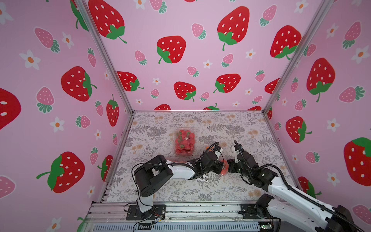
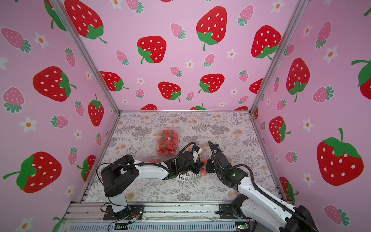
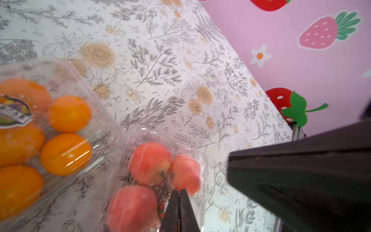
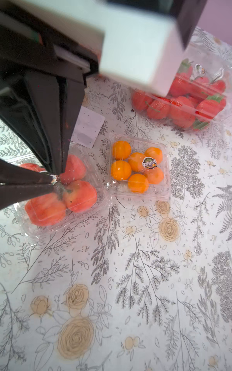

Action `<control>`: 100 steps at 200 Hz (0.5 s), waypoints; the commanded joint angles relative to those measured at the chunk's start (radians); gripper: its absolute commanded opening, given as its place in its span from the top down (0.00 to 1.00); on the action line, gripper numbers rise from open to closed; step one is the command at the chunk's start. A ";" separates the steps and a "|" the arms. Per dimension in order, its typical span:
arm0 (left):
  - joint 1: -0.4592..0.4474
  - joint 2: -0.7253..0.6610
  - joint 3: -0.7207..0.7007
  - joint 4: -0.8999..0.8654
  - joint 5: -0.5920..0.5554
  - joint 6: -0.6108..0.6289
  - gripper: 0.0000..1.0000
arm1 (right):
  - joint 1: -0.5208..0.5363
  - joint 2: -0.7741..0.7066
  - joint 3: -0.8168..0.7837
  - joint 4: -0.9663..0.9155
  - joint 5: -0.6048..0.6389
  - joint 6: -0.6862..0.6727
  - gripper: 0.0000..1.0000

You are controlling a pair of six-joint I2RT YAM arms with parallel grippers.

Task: Label fruit boxes
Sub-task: Stick the label on the fruit box.

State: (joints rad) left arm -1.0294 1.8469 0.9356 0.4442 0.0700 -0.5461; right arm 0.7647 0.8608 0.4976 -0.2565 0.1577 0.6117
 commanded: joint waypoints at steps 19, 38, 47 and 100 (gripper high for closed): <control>-0.021 0.049 0.029 -0.016 -0.010 0.008 0.93 | -0.005 -0.040 -0.020 -0.043 0.038 0.005 0.97; -0.023 0.047 0.038 -0.043 -0.036 0.013 0.93 | -0.006 -0.050 -0.024 -0.046 0.032 0.000 0.97; -0.027 0.038 0.039 -0.065 -0.059 0.014 0.93 | -0.006 -0.054 -0.025 -0.048 0.032 0.000 0.97; -0.094 0.055 0.045 -0.139 -0.134 0.016 0.93 | -0.007 -0.069 -0.022 -0.064 0.046 -0.005 0.97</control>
State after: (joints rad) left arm -1.0927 1.8805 0.9607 0.3916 -0.0185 -0.5388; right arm 0.7635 0.8066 0.4812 -0.3023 0.1757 0.6071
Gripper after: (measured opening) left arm 0.068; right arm 0.045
